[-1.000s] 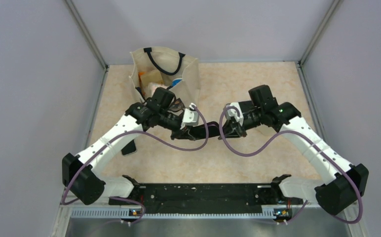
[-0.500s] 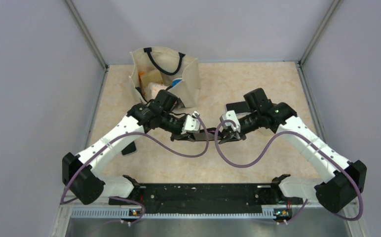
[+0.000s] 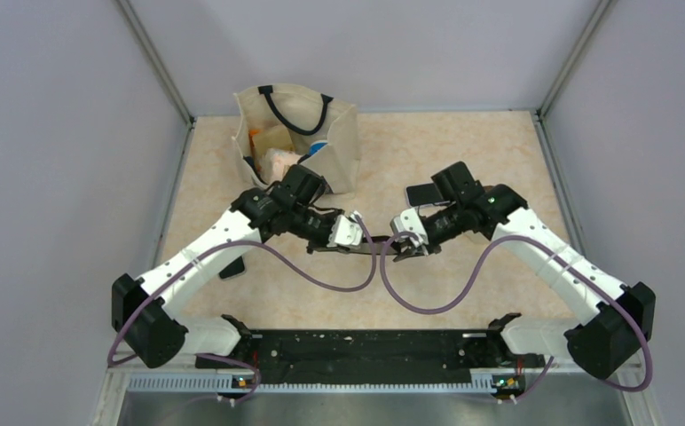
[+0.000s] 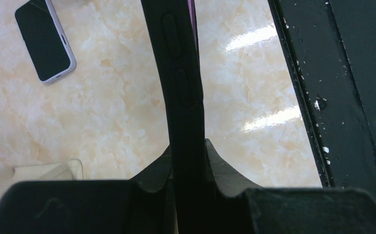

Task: Take the phone out of the phone case
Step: Remove the phone case from the phone.

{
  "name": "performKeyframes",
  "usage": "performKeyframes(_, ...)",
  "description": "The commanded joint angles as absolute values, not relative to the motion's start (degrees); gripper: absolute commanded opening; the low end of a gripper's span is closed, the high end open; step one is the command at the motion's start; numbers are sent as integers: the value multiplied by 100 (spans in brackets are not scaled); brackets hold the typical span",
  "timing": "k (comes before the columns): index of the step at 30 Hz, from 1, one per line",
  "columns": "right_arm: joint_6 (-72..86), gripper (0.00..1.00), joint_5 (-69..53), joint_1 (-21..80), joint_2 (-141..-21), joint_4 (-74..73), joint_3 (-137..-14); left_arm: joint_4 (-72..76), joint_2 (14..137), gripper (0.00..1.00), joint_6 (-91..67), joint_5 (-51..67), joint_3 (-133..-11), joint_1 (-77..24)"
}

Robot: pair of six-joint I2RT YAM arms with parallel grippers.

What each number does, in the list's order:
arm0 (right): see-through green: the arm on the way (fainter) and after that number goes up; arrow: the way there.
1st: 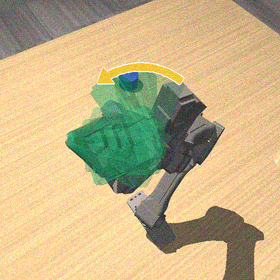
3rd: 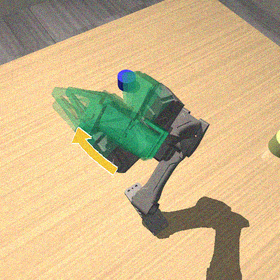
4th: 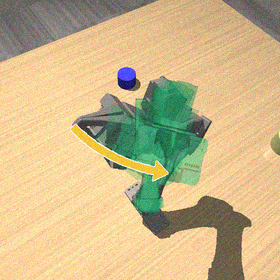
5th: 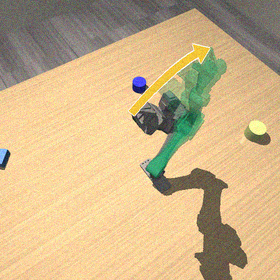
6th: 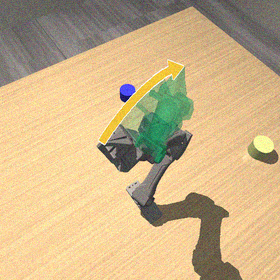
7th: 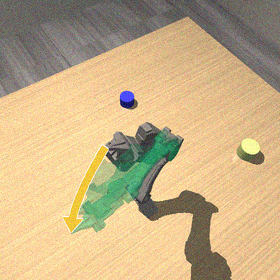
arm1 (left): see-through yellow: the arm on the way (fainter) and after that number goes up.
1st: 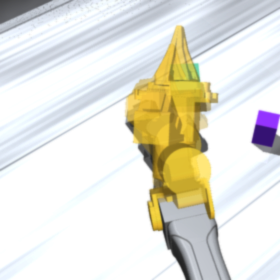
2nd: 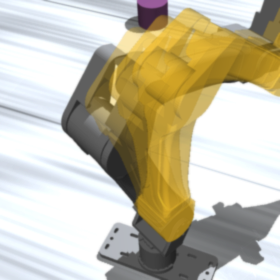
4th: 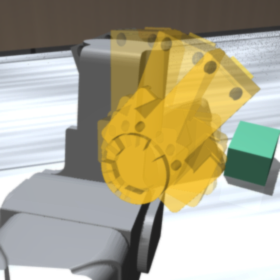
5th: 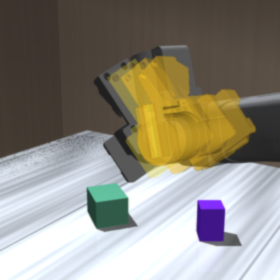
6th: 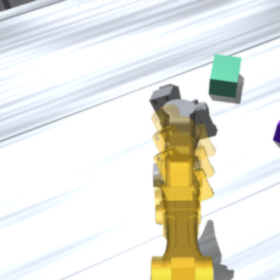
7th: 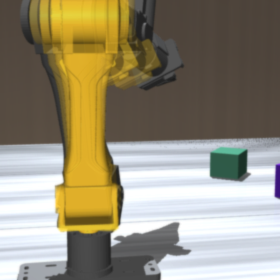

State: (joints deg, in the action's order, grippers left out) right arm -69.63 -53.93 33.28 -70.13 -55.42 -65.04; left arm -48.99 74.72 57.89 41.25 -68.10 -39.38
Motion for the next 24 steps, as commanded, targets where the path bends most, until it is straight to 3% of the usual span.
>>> performKeyframes(1, -7306, 0, -5330, 3318, -7052, -5585, -6747, -5472, 7238, 0, 6688, 3917, -6618, -4180)
performKeyframes(24, -7855, 0, -4987, 3323, -7332, -5880, -6813, -5298, 7125, 0, 7009, 2899, -6114, -4443)
